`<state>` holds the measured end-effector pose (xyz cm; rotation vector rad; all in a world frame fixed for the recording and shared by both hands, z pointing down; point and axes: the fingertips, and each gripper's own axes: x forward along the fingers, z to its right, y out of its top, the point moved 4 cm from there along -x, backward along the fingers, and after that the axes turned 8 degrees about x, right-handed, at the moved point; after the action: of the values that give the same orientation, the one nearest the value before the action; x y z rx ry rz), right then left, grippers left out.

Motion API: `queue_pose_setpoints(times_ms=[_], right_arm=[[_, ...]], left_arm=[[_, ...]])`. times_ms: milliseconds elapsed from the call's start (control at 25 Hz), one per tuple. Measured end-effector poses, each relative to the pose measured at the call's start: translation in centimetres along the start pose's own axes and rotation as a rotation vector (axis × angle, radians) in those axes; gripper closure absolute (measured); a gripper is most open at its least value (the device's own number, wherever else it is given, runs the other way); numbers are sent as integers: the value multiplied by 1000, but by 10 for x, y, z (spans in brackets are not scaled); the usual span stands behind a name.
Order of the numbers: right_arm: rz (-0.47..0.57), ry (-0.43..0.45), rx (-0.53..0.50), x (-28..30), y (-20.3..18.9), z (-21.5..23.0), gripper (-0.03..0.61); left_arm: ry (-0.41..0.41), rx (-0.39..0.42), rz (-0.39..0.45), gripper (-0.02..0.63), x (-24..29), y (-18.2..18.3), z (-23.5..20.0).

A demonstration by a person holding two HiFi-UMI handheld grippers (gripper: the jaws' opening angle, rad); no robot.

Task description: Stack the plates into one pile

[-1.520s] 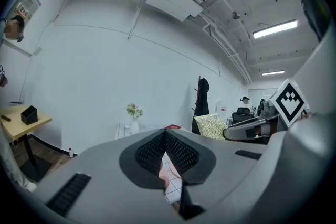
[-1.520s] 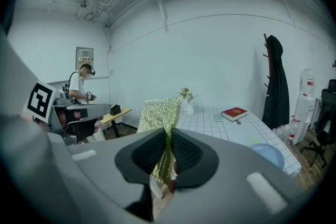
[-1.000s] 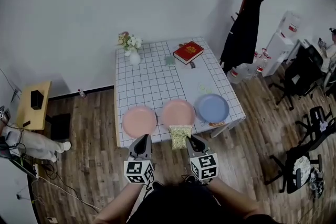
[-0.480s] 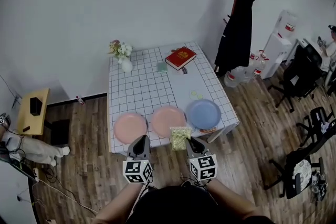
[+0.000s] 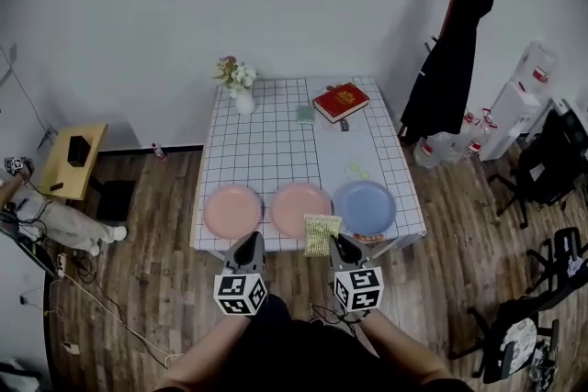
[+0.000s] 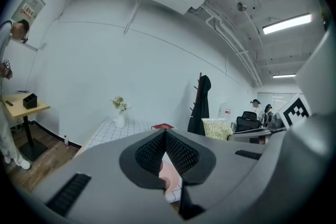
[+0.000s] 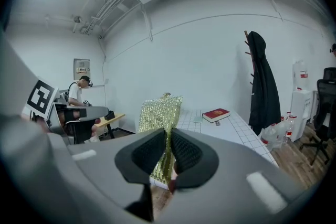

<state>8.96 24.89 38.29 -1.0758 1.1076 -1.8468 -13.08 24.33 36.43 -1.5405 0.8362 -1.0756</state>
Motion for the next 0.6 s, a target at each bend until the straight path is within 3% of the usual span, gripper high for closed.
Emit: queue_pose_setpoints(times_ms=[280, 600], right_arm=[[-13, 30, 10, 30, 6, 10, 526], [-24, 23, -3, 79, 25, 27, 526]], left_arm=[[31, 16, -36, 618, 19, -1, -12], [13, 7, -83, 618, 85, 3, -33]])
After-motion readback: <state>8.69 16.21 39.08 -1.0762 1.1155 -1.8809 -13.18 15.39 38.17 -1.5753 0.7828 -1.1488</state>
